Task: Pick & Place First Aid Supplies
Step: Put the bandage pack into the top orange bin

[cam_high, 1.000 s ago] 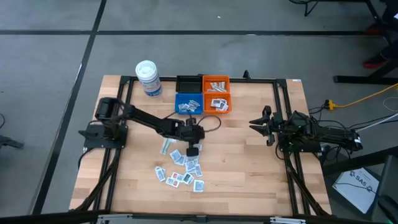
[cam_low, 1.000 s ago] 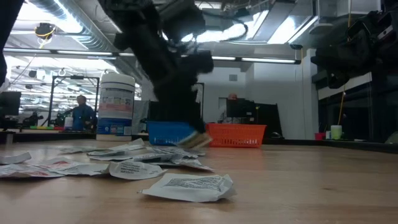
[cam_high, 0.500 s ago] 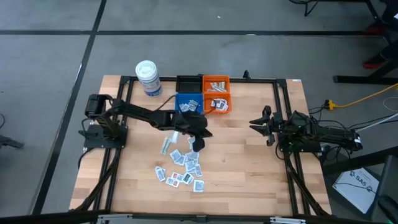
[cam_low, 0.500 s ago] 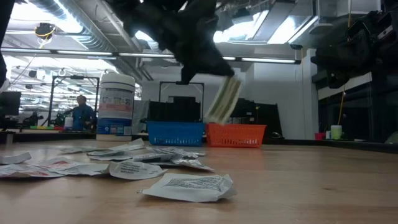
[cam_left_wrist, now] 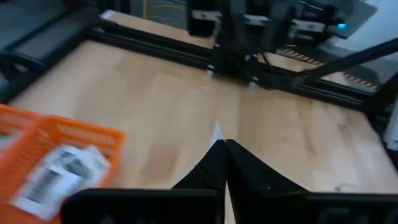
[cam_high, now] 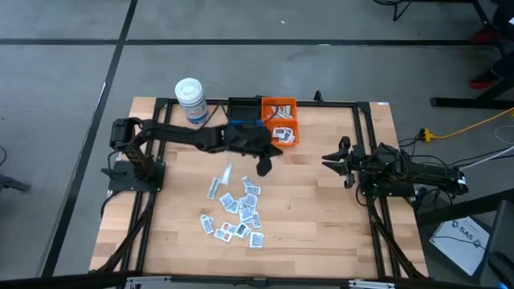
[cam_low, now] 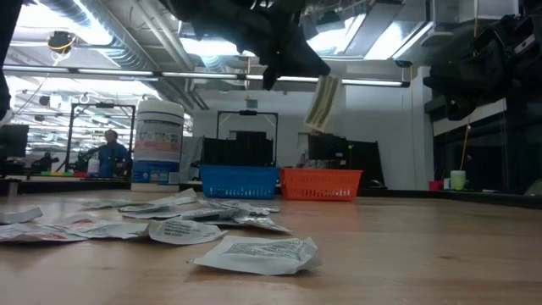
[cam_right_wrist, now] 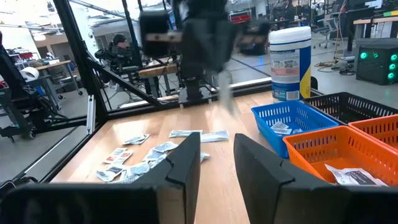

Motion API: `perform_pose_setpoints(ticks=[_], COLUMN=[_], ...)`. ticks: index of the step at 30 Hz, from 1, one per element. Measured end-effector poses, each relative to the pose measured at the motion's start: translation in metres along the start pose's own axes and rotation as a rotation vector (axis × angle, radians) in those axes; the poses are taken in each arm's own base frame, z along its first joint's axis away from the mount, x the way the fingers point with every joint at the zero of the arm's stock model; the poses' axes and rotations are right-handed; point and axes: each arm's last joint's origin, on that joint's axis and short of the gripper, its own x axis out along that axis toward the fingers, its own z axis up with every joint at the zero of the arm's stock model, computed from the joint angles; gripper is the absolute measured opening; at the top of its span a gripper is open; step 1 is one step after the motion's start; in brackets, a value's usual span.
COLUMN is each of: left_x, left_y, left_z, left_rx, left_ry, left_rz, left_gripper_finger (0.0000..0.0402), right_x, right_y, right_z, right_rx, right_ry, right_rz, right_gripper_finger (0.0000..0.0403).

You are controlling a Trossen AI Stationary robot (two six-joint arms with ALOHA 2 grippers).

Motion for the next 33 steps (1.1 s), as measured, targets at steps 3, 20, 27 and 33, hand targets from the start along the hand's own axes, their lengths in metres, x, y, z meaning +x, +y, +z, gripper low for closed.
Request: perform_pose_setpoints(ticks=[3,20,27,33], left_x=[-0.002,0.007,0.039,0.060], left_y=[0.016,0.139,0.173,0.191], left_z=[0.013,0.060,0.055,0.046], left_rx=[0.032,0.138,0.275,0.381], left_ry=[0.009,-0.055,0.000,0.042], left_rz=[0.050,0.213,0.237,0.219], left_gripper_finger=[0.0002,0.0002,0.0002,0.0002], right_x=[0.000,0.000,0.000,0.000], right_y=[0.000,0.000,0.000,0.000], right_z=[0.000,0.000,0.000,0.000], right_rx=[0.000,0.000,0.000,0.000], right_ry=[0.000,0.000,0.000,0.000], right_rz=[0.000,0.000,0.000,0.000], right_gripper_finger=[0.0100,0.0100,0.0100,0.0100])
